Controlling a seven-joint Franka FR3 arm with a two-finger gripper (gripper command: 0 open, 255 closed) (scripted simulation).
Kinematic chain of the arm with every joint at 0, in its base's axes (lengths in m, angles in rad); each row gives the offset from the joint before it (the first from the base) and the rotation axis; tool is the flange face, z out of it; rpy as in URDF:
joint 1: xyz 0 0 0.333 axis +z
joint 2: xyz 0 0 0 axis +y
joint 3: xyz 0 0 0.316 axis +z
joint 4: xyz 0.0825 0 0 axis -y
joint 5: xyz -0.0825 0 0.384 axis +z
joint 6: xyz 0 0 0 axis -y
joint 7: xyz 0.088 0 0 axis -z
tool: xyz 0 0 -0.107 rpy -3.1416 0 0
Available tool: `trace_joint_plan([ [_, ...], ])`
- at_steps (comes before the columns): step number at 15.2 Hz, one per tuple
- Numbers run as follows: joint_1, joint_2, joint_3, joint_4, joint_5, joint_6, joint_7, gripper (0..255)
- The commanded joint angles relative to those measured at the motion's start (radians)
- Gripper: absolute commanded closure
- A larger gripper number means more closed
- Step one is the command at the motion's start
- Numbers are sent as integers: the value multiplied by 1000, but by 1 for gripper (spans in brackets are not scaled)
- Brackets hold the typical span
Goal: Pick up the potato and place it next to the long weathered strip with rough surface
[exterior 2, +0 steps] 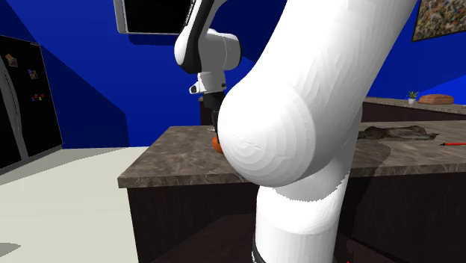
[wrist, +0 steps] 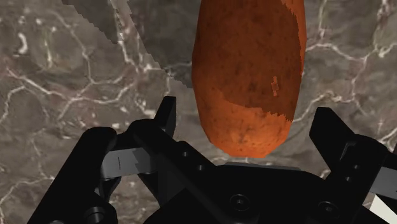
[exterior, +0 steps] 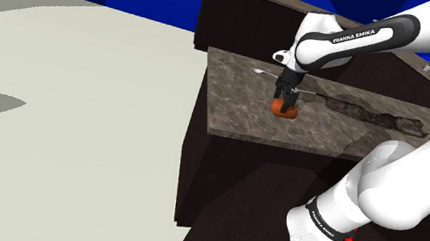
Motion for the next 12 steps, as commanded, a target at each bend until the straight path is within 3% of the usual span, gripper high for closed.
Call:
trace_joint_plan([
  [1,0,0,0,-1,0,1,0,0],
  [4,0,0,0,-1,0,1,0,0],
  [5,0,0,0,-1,0,1,0,255],
  [12,0,1,0,0,0,1,0,255],
])
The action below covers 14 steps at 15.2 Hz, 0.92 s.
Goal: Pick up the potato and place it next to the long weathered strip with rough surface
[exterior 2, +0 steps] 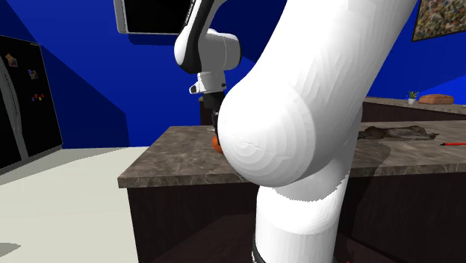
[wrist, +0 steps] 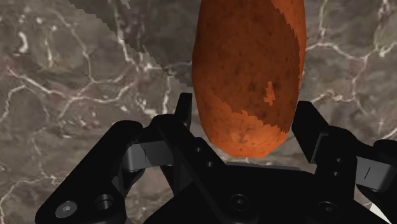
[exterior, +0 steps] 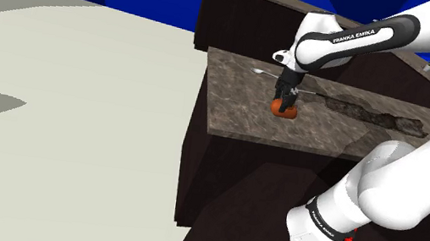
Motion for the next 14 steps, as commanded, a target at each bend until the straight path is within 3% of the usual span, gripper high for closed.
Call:
trace_joint_plan([
  [1,0,1,0,0,0,0,0,255],
  [14,-5,-104,33,85,-8,-187,5,255],
])
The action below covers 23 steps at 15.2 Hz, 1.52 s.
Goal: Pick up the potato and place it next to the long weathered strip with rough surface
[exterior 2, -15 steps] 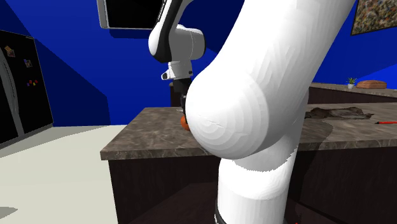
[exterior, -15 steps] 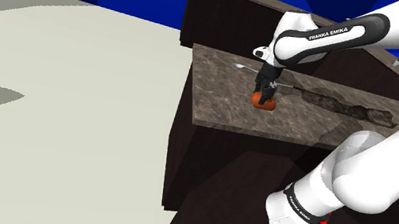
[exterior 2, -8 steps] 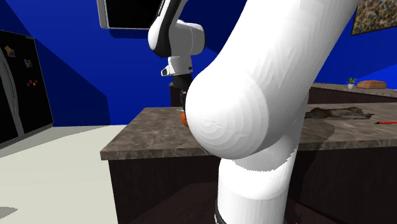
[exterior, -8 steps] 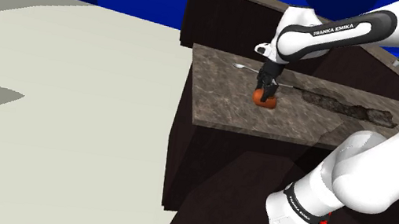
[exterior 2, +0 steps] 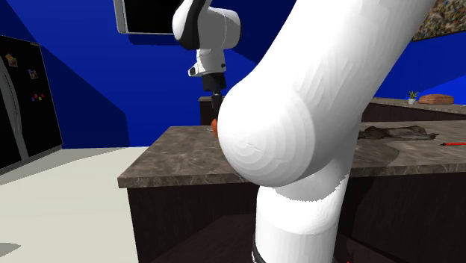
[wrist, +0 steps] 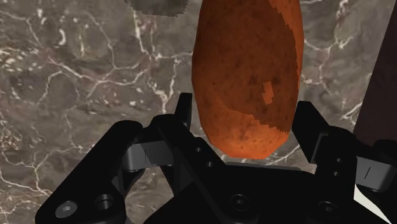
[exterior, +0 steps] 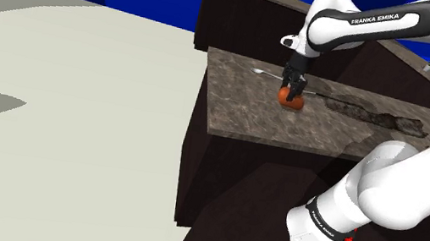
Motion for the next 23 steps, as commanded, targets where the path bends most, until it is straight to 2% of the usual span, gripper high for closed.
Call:
trace_joint_plan([
  [1,-1,-16,5,15,-1,-31,0,255],
  [15,1,-77,39,147,9,-222,-8,255],
  [23,-110,-234,-54,54,-112,-252,-145,255],
])
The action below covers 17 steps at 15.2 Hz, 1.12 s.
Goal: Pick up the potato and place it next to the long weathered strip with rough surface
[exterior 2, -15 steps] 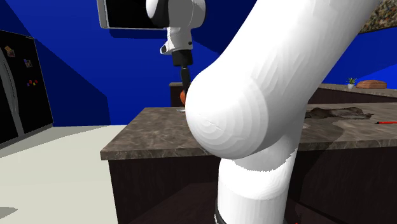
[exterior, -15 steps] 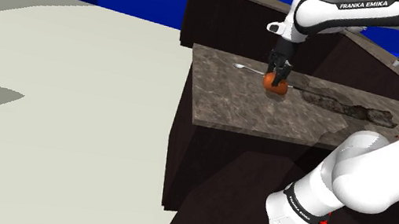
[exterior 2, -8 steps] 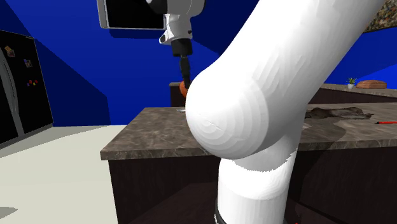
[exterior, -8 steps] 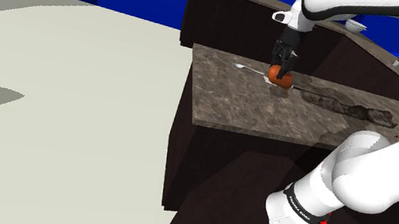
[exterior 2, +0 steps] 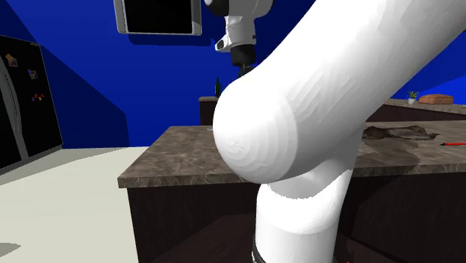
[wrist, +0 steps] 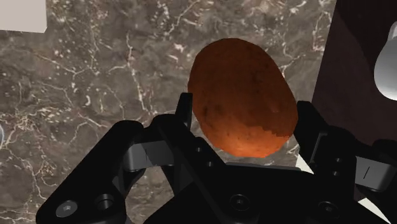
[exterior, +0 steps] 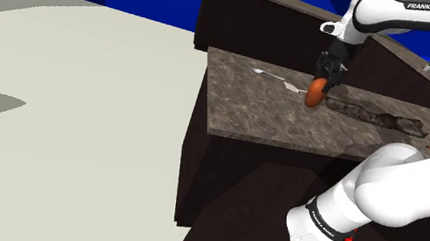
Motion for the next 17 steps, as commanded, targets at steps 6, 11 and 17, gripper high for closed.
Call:
trace_joint_plan([
  [6,-98,-99,-97,-26,-107,-33,-144,255],
  [11,-159,-133,-181,-12,-179,-41,-259,255],
  [17,-206,-136,-298,41,-251,-38,-403,255],
])
